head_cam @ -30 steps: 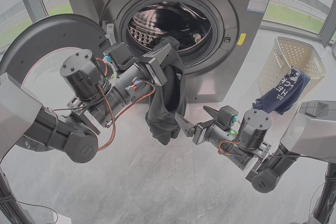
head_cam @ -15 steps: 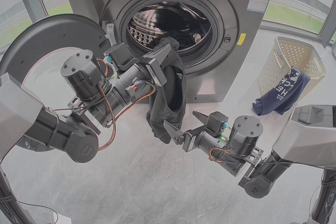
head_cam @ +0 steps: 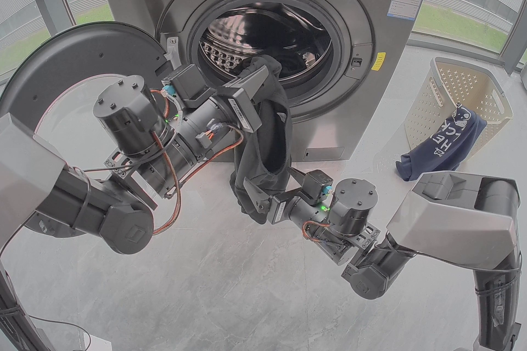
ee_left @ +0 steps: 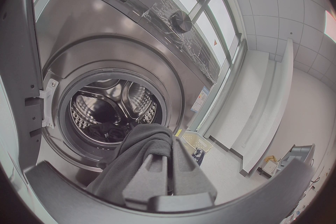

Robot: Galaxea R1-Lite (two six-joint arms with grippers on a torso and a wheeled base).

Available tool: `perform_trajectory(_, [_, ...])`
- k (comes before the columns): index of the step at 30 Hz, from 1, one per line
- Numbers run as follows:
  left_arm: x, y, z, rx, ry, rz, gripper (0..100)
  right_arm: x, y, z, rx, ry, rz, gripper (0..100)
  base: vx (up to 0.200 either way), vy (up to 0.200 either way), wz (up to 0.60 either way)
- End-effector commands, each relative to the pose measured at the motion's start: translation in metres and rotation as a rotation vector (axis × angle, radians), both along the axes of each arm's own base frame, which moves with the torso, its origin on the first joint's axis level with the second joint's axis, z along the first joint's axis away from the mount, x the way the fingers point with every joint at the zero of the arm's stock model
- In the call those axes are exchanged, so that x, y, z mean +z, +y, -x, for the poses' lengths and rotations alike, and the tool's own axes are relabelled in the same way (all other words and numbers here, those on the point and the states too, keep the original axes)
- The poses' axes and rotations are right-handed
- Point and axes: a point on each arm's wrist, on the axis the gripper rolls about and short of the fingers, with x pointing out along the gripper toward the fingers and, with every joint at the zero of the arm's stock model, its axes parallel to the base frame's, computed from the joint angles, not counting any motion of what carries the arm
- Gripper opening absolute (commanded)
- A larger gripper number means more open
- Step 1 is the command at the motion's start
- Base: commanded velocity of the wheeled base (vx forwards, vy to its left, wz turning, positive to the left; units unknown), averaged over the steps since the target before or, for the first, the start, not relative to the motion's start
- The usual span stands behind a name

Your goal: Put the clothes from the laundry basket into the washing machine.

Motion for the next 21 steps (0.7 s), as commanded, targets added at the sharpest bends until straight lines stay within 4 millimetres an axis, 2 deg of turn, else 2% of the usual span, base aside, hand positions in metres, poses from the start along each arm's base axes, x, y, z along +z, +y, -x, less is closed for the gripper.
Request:
perform_trajectory(1, [0.001,0.0,0.001,0.0,-0.002,0.002,0,-0.006,0.0,-0.012,-0.022,-0.006,-0.011,100,0.0,0.0,0.0])
perform_trajectory(3, [0.001,0.0,0.001,0.0,-0.002,0.002,0,-0.003,-0.001,-0.017,-0.031,-0.017,-0.025,100,0.0,0.0,0.0])
perform_trajectory(4, [0.0,0.001,0.001,0.001,0.0,0.002,0,0.001,-0.002,-0.019,-0.035,-0.027,-0.035,0,0.0,0.0,0.0])
perform_trajectory(8, [-0.001,0.002,0.0,0.004,0.003,0.0,0,0.008,-0.004,-0.026,-0.047,-0.049,-0.065,0,0.0,0.0,0.0])
perform_trajectory(13, [-0.002,0.004,-0.001,0.011,0.004,-0.001,0,0.009,-0.007,-0.025,-0.05,-0.045,-0.063,0,0.0,0.0,0.0])
perform_trajectory(18, [-0.002,0.006,-0.002,0.017,0.004,-0.001,0,0.019,-0.019,-0.014,-0.055,-0.033,-0.051,0,0.0,0.0,0.0])
perform_trajectory(19, [-0.003,0.009,-0.003,0.027,0.009,-0.004,0,0.028,-0.03,-0.004,-0.057,-0.031,-0.044,0,0.0,0.0,0.0])
perform_trajectory(21, [-0.005,0.012,-0.004,0.036,0.013,-0.009,0,0.037,-0.042,0.004,-0.066,-0.032,-0.034,0,0.0,0.0,0.0])
